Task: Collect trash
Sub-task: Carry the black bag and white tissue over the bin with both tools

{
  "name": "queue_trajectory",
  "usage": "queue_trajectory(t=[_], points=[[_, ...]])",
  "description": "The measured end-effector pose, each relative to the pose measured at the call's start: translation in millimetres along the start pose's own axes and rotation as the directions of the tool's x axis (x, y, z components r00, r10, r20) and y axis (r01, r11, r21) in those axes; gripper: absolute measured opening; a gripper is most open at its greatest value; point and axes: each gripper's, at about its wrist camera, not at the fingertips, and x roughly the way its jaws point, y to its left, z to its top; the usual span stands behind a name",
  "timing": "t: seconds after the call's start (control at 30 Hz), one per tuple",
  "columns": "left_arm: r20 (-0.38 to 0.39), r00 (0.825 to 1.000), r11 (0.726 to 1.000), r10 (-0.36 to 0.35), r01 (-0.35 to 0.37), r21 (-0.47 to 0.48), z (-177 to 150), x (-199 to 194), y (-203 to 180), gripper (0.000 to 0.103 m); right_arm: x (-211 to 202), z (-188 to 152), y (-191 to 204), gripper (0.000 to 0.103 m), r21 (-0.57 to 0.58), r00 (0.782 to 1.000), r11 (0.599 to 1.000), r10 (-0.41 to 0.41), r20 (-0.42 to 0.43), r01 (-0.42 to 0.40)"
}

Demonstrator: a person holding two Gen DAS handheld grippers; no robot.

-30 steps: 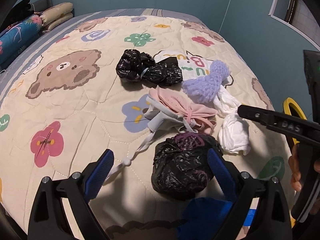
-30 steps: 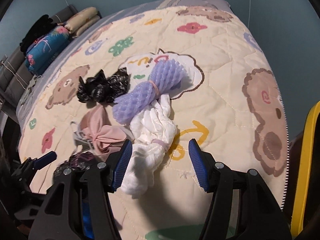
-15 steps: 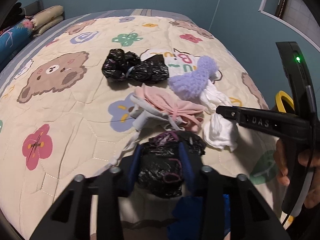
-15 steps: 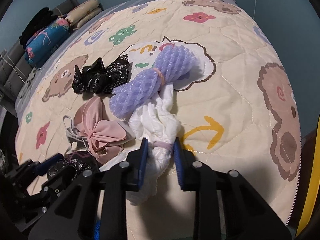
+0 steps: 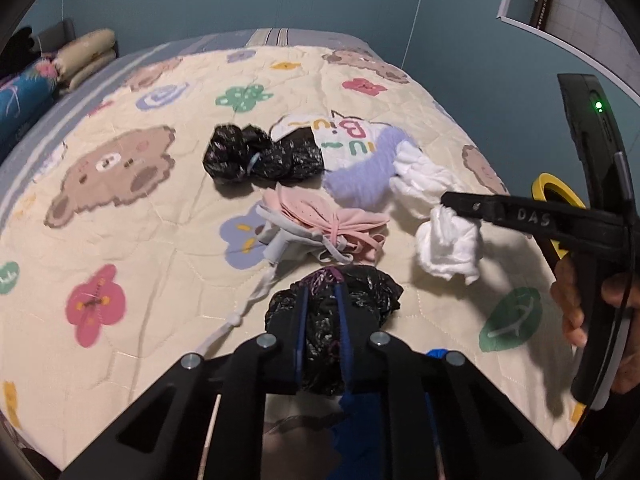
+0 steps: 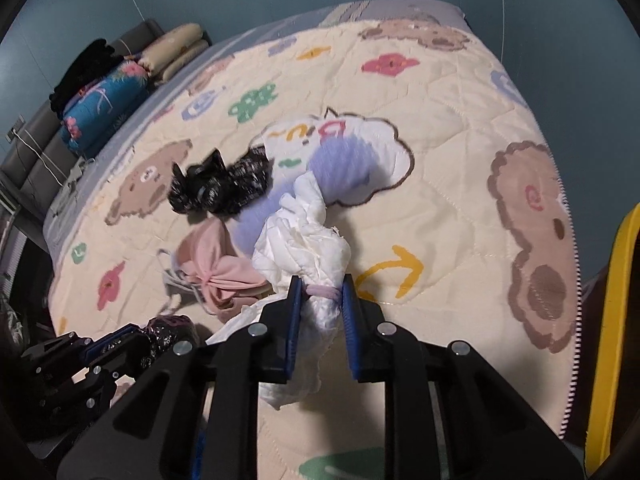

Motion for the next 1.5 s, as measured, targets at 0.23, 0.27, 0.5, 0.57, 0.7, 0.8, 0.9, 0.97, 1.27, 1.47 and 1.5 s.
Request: queue_trajectory(t=[0.23, 0.27, 0.5, 0.57, 0.7, 0.8, 0.9, 0.97, 1.27, 1.47, 1.5], points=[[0.036, 0.999, 1.000, 0.011, -0.011, 0.015, 1, -30, 3, 0.012, -36, -2, -2, 0.019, -0.003, 0.999, 0.999, 0.036, 0.038, -0.036], [0.042, 0.999, 1.000, 0.009, -0.009, 0.012, 1, -33, 4, 0.012, -41, -4, -3, 0.019, -0.001, 0.998, 0.999, 0.042, 0.040, -0.042], [0.089, 0.996, 1.000, -0.005, 0.005, -0.005, 3, -60, 8, 0.012, -81, -18, -12, 0.019, 0.001, 0.996, 0.998, 0.055, 0.073, -0.055], [0.105, 0.994, 1.000, -0.007, 0.008, -0.008, 4, -66, 8, 0.012, -97, -21, -17, 0.019, 0.007, 0.994, 0.998, 0.059, 0.094, -0.060], [0.139, 0.990, 1.000, -0.019, 0.022, -0.019, 9, -80, 5, 0.012, -125, -25, -25, 0.019, 0.019, 0.988, 0.997, 0.068, 0.137, -0.071], [0.167, 0.985, 0.999, -0.030, 0.032, -0.005, 13, -91, -3, 0.012, -146, -28, -29, 0.019, 0.020, 0.983, 0.997, 0.073, 0.169, -0.078], [0.190, 0.981, 0.999, -0.042, 0.041, 0.008, 16, -100, -11, 0.012, -165, -32, -34, 0.019, 0.022, 0.977, 0.996, 0.080, 0.198, -0.086], [0.204, 0.977, 0.998, -0.055, 0.052, 0.019, 19, -106, -18, 0.012, -176, -34, -36, 0.019, 0.022, 0.974, 0.996, 0.082, 0.213, -0.089], [0.288, 0.950, 0.992, -0.124, 0.108, 0.072, 40, -138, -59, 0.012, -226, -41, -46, 0.019, 0.032, 0.948, 0.994, 0.088, 0.306, -0.103], [0.322, 0.931, 0.983, -0.172, 0.143, 0.111, 54, -149, -92, 0.012, -256, -42, -60, 0.019, 0.052, 0.928, 0.996, 0.048, 0.368, -0.073], [0.325, 0.929, 0.982, -0.177, 0.146, 0.117, 55, -149, -96, 0.012, -261, -43, -62, 0.019, 0.057, 0.926, 0.996, 0.039, 0.376, -0.066]])
